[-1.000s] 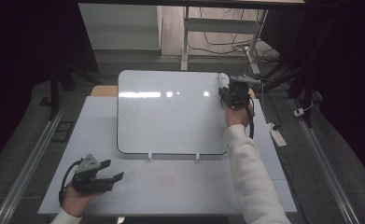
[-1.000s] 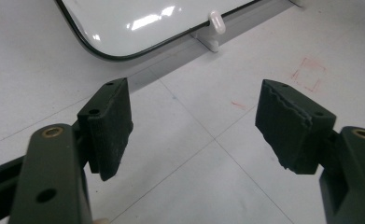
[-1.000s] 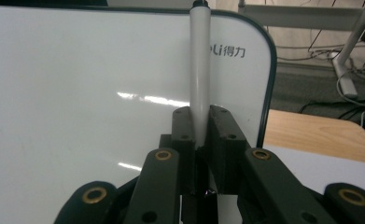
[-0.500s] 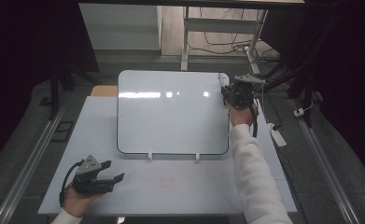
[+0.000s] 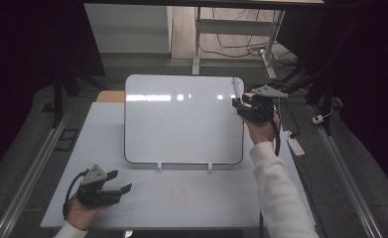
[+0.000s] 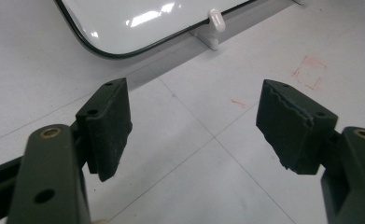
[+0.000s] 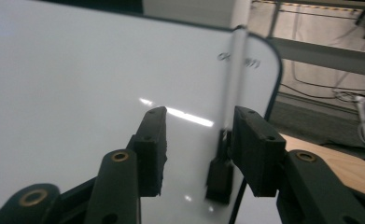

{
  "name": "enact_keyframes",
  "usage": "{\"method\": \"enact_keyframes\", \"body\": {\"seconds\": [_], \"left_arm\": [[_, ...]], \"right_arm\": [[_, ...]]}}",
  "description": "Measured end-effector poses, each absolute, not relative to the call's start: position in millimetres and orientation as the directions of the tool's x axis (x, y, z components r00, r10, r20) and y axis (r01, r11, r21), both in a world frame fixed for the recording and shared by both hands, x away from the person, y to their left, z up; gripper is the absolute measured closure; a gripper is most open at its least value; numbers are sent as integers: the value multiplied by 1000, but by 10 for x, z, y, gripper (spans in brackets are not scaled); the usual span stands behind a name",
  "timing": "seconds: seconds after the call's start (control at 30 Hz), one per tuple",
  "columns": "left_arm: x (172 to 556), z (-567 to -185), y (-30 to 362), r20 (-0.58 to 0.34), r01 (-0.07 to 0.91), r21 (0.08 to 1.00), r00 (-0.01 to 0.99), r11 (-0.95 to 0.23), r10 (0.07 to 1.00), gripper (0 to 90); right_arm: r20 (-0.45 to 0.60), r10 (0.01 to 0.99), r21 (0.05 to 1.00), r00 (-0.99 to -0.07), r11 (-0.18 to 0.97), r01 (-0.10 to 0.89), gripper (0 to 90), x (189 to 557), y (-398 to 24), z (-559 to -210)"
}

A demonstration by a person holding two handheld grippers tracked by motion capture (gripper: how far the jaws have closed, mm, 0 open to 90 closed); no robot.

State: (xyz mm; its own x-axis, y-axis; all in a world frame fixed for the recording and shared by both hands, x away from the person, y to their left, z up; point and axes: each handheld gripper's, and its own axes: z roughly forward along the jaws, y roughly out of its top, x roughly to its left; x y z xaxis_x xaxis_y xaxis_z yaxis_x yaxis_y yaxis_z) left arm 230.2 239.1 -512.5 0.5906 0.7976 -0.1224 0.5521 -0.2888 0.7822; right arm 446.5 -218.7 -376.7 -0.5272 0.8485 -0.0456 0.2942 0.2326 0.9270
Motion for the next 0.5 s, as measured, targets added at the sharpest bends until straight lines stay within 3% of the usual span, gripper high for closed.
{"method": "enact_keyframes", "body": {"seconds": [0.27, 0.5], "left_arm": [[2312, -5126, 2382, -119, 539, 787, 609, -299, 785, 250], [2346, -5142, 2374, -122, 539, 788, 612, -299, 782, 240]], "right_arm": [[-61, 763, 934, -644, 272, 233, 483, 3933, -2349, -3949], [-50, 722, 929, -691, 288, 233, 461, 3497, -2535, -4258]]}}
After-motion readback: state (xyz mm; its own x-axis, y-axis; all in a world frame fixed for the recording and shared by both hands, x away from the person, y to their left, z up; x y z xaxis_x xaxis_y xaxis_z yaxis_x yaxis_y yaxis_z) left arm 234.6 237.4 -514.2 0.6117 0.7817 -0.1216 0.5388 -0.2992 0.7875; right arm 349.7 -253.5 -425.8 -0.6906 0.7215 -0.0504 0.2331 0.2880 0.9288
